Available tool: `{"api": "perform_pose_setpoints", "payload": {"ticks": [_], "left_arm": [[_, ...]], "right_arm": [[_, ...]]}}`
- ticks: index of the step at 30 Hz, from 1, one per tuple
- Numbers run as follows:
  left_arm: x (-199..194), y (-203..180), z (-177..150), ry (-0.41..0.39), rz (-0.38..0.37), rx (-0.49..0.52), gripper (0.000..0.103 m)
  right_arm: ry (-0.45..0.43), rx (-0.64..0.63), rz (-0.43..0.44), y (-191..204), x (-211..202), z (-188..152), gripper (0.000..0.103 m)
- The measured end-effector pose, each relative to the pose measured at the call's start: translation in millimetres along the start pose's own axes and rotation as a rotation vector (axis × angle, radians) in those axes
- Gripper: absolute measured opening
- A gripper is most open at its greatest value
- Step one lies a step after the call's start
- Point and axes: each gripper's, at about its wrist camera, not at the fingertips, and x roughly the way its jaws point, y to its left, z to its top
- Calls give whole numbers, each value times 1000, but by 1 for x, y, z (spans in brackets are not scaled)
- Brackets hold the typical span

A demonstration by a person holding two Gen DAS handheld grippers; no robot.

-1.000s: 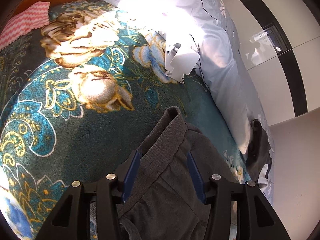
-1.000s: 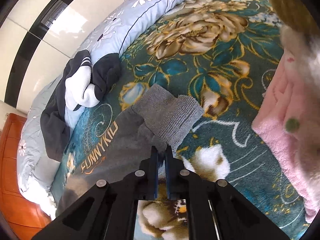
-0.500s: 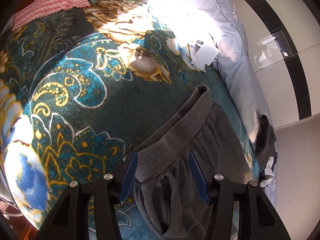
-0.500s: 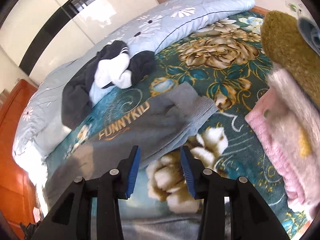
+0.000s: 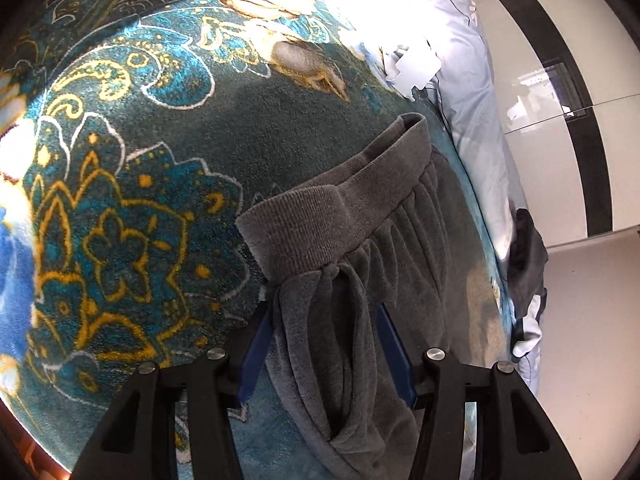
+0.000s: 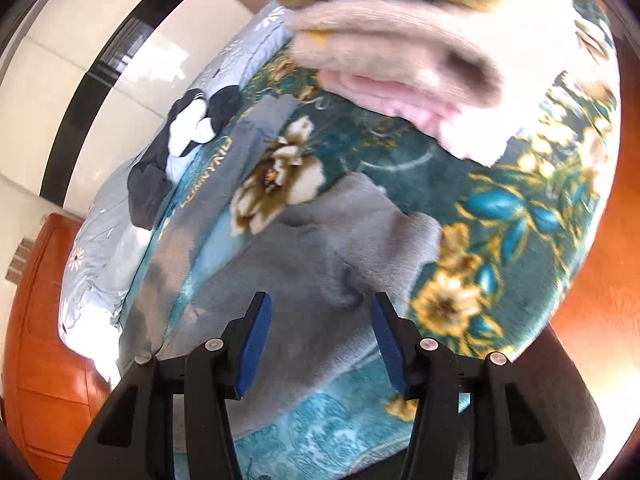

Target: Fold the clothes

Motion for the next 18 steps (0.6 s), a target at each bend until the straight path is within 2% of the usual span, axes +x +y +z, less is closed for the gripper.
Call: {"api": "perform_pose_setpoints", "payload": {"ticks": [2,5,7,11,12,13,14,15,18], "left_arm": [[1,1,0,1,7,1,48],[2,5,0,-6,13,-11,30],[2,10,1,-10,19,-34,11],[1,20,2,-18,-32,-93,8],[-1,22,2,-18,-43,-104,7],[-3,23,3,-20,-56,-113,7],[-5,23,4,-23,-69,-121,7],[-7,22,5,-29,-86,-125,7],[-16,15,11,-38,-156,-138,6]], "right_arm": [[15,70,15,-18,2,-5,53],[40,122,60,-31,8,-10,53],[46,126,83,-31,14,-12,53],[40,146,117,-28,25,-14,53],[32,166,128,-29,25,-14,49],[24,187,138,-30,26,-13,41],[16,208,149,-31,26,-13,14],[4,204,163,-28,22,-10,7],[-31,189,204,-18,10,0,4]]}}
